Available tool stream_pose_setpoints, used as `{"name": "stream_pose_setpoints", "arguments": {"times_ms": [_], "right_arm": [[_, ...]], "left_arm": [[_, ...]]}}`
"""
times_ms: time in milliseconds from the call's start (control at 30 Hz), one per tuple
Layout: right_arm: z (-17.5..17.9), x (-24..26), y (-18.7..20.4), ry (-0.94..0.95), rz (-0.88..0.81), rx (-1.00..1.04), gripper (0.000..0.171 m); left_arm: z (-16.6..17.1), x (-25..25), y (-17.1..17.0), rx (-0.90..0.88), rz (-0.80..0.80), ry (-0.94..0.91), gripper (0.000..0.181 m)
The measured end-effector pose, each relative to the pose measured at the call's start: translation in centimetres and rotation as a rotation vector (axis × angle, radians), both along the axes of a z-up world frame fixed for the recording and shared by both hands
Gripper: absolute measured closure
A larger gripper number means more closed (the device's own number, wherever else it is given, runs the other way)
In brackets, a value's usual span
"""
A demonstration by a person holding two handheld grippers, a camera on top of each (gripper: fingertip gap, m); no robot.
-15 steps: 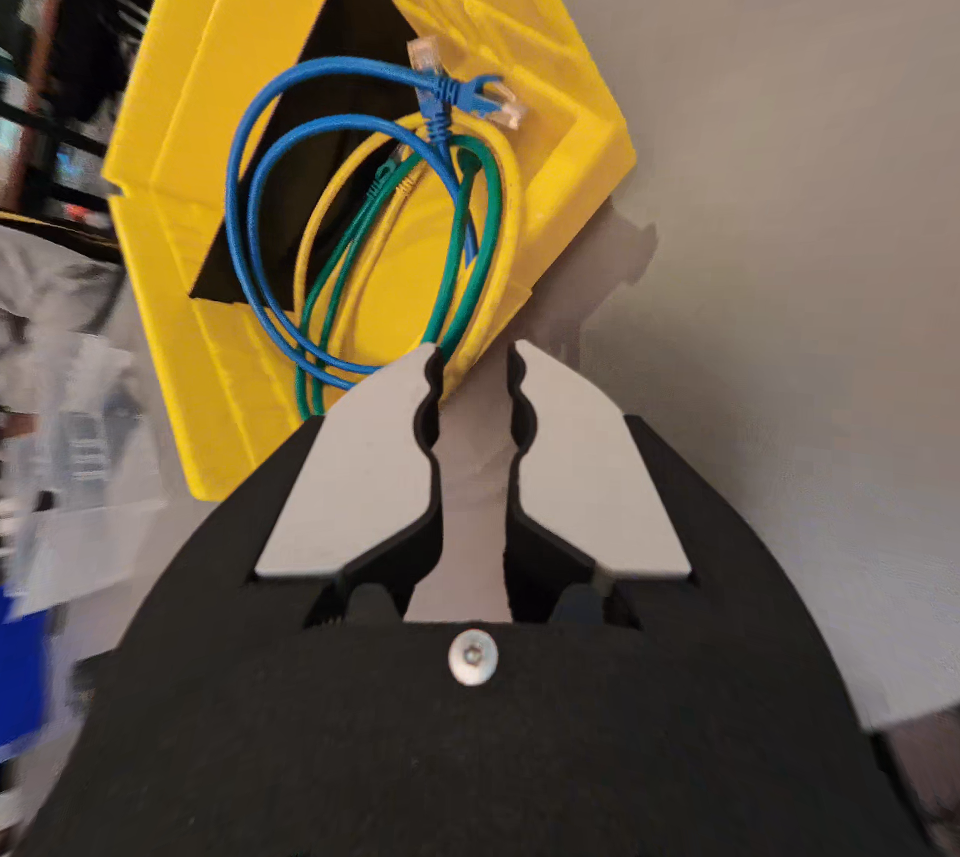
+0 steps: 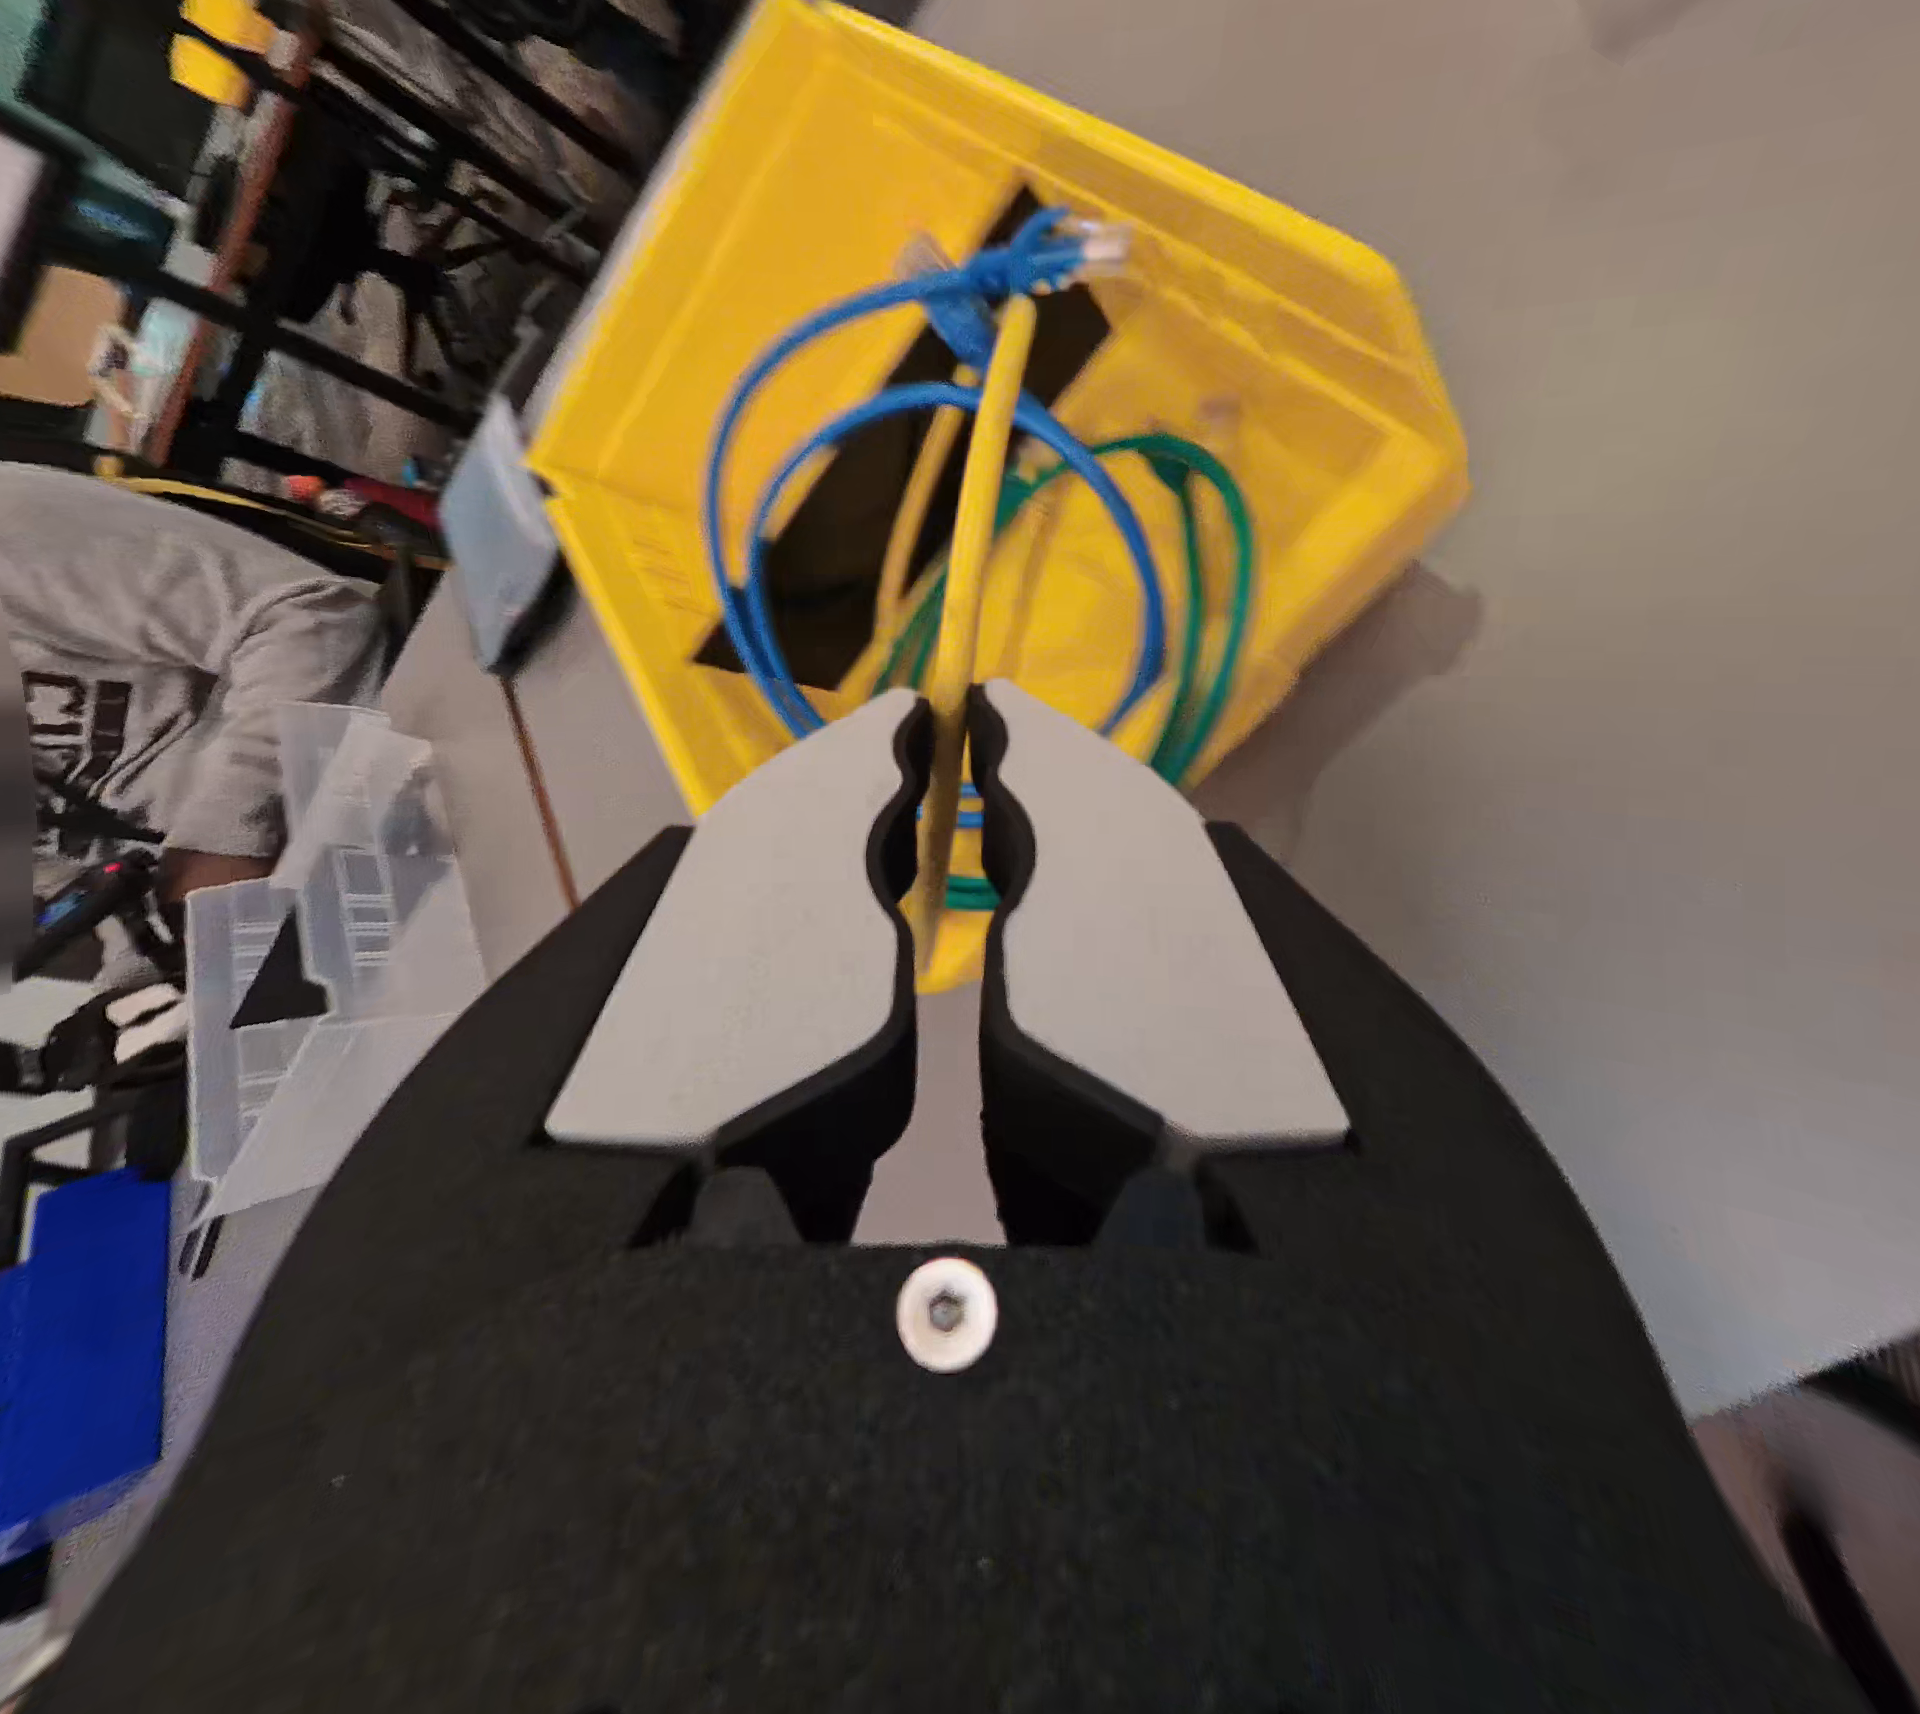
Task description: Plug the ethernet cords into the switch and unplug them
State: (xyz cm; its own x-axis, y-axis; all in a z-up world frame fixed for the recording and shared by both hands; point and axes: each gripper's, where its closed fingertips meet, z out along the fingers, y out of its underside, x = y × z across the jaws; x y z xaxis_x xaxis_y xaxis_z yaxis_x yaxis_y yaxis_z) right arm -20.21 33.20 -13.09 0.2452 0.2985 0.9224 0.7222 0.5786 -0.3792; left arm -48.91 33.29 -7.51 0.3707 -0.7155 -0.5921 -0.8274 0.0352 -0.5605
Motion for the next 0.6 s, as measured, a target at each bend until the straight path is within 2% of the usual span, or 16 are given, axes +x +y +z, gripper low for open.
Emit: {"name": "stream_pose_setpoints", "arguments": {"times_ms": [167,300,433,600], "right_arm": [[0.0,0.1,0.0,0.003,-0.004,-0.002,0.141],[0.1,0.2,0.1,0.007,-0.011,-0.002,0.141],[0.1,0.3,0.1,0.010,-0.013,-0.002,0.141],[0.0,0.2,0.0,0.007,-0.009,-0.005,0.141]], "left_arm": [[7.2,-1.4,5.4,0.025,0.094,-0.175,0.176],[12.2,-1.0,9.1,0.062,0.122,-0.199,0.176],[18.5,-0.3,10.9,0.157,0.127,-0.224,0.176],[27.2,-0.6,11.2,0.307,0.144,-0.271,0.176]]}}
